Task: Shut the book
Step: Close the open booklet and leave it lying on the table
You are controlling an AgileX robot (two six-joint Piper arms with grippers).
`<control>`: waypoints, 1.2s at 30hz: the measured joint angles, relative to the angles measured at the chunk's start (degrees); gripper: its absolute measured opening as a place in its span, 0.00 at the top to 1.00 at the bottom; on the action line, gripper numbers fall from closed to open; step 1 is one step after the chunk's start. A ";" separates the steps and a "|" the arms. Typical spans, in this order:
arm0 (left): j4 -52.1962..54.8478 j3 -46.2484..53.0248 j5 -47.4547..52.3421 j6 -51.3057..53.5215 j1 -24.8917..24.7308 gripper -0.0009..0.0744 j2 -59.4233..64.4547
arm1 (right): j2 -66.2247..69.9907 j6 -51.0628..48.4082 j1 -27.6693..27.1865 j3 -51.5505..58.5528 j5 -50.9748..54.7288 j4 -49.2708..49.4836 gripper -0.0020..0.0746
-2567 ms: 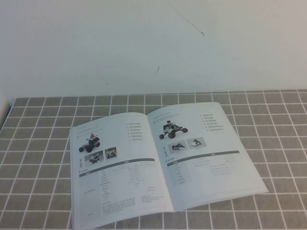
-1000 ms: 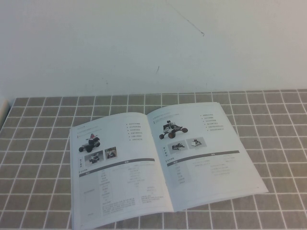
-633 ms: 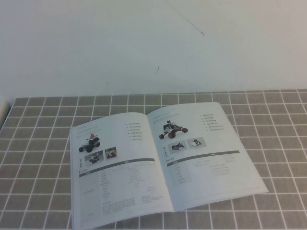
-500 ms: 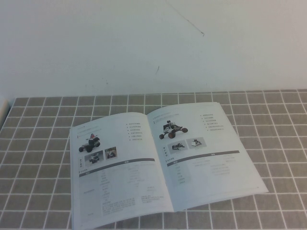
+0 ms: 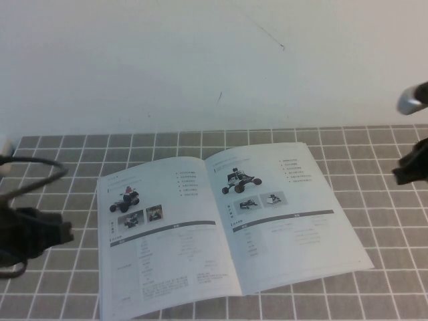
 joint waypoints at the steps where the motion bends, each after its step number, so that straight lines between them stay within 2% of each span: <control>1: -0.10 -1.53 1.48 0.28 0.00 0.99 2.58 | 2.53 -2.63 0.79 -1.53 0.69 2.66 0.98; 6: -2.48 -9.84 7.43 3.95 0.00 0.99 17.04 | 13.37 -14.93 3.33 -7.80 2.92 15.41 0.98; 9: -4.47 -12.57 7.17 6.21 0.00 0.99 22.42 | 18.93 -22.54 3.60 -10.84 4.50 24.10 0.98; 12: -5.22 -13.79 5.91 7.33 0.00 0.99 25.36 | 24.04 -26.17 3.60 -13.43 6.03 28.77 0.98; 26: -9.13 -14.33 -0.65 10.29 0.00 0.99 36.94 | 35.65 -30.93 3.60 -17.12 7.08 35.72 0.98; 36: -9.94 -14.36 -2.56 10.29 0.00 0.99 38.00 | 37.16 -31.51 3.50 -17.99 7.93 38.23 0.98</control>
